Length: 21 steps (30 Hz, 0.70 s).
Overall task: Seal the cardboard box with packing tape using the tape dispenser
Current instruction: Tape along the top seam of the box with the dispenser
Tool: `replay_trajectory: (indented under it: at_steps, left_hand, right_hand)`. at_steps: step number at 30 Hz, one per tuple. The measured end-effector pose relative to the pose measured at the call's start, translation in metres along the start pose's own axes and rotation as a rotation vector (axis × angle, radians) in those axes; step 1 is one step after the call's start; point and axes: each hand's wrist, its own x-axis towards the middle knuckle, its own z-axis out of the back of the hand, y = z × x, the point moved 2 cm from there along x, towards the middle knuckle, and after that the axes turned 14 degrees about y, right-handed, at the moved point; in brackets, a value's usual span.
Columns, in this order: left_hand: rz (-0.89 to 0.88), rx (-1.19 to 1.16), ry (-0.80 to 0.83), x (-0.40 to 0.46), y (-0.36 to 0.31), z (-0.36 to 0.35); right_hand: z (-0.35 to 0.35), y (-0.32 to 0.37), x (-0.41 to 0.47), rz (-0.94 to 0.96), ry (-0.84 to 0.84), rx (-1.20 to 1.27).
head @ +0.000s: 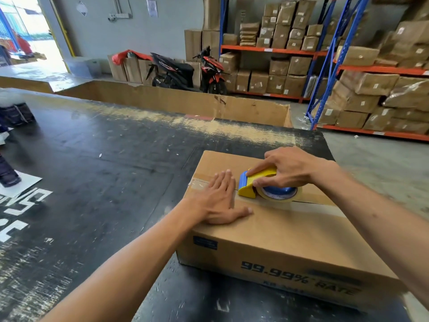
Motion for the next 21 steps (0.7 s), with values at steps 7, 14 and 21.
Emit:
replay_trajectory:
  at_steps: [7, 14, 21]
  left_hand:
    - [-0.058, -0.001, -0.017, 0.003, -0.005, -0.004]
    - [-0.043, -0.004, -0.02, -0.001, -0.003, -0.001]
    - [-0.059, -0.007, -0.021, -0.001, -0.005, 0.001]
  right_hand:
    - [-0.004, -0.004, 0.001, 0.012, -0.018, 0.016]
    - [0.002, -0.011, -0.013, 0.029, 0.032, 0.1]
    - [-0.013, -0.051, -0.069, -0.009, 0.03, 0.19]
